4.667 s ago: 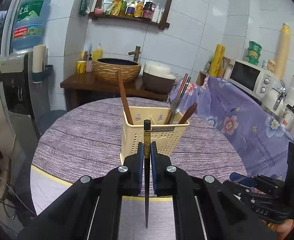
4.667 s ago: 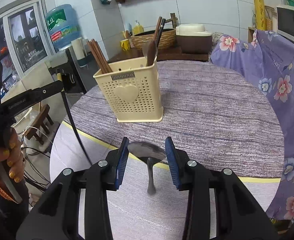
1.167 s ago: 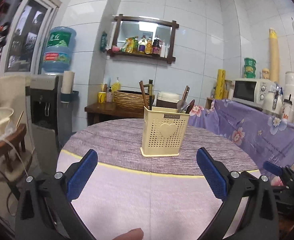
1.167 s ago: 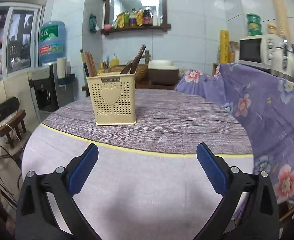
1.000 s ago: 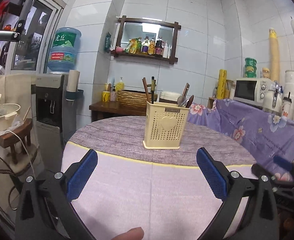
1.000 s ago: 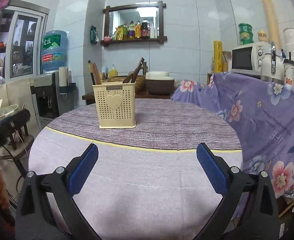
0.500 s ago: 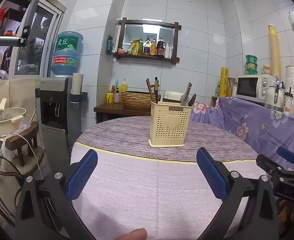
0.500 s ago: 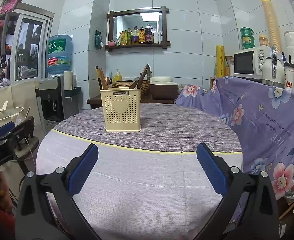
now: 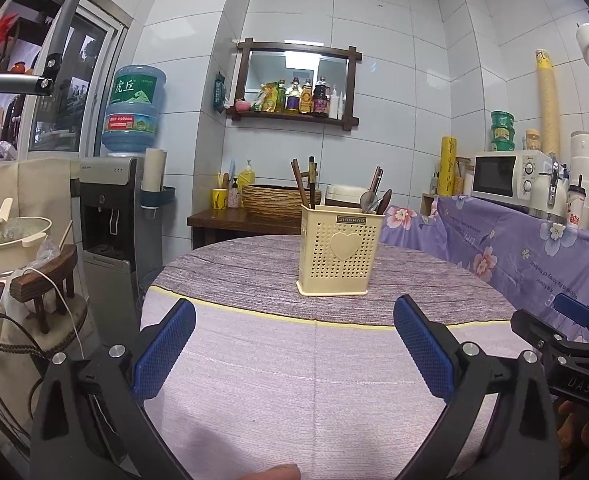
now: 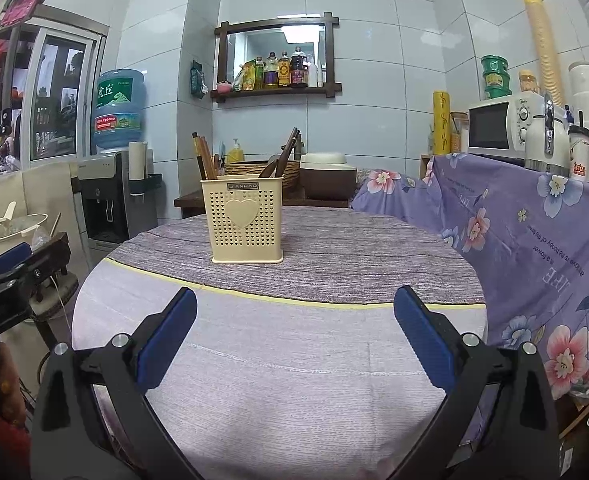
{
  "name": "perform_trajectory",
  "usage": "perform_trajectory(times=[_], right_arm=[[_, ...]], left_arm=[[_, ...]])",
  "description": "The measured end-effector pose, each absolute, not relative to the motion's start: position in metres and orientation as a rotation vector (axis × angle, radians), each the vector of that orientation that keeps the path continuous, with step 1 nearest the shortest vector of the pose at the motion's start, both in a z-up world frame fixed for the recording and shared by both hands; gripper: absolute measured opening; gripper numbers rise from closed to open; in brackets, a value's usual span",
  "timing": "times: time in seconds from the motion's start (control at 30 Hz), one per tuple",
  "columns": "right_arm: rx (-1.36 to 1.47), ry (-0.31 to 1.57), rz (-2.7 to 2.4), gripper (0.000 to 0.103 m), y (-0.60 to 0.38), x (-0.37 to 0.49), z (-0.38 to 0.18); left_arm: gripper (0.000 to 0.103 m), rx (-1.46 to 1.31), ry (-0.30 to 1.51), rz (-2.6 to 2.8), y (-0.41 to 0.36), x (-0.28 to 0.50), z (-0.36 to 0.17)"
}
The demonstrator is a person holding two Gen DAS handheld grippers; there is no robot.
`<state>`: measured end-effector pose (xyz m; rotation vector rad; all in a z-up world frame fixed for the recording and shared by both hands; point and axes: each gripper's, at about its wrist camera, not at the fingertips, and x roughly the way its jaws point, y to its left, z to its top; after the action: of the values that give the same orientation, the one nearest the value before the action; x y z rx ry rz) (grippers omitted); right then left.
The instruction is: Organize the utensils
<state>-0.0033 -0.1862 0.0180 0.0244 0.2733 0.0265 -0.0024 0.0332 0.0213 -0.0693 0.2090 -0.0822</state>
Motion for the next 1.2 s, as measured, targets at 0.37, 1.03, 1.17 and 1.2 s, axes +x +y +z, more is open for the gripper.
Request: perform_trajectory(times=[0.37,1.03,1.17,1.2], right_arm=[[0.021,0.264,0.029,0.097,-0.1859,-0.0043,0.019],[0.031,0.239,0.026,0.097,-0.1879,-0.0086,0.0196],[0.032,0.237,0.026,0.097,-0.1877,-0.0089,0.02],[0.032,0.236,0.027,0.097,-0.1874,-0.009,0.0199]], left_arm=[[0.098,-0.068,0.199,-0.078,0.0302,-0.0045,0.0219],[0.098,-0.066,0.183,-0.073,0.0312,-0.0061,0.024],[0.098,-0.064,0.182,-0.075,0.0306,-0.006,0.0239],[0.098,-0.064,0.182,-0.076,0.0305,-0.0062,0.0235]])
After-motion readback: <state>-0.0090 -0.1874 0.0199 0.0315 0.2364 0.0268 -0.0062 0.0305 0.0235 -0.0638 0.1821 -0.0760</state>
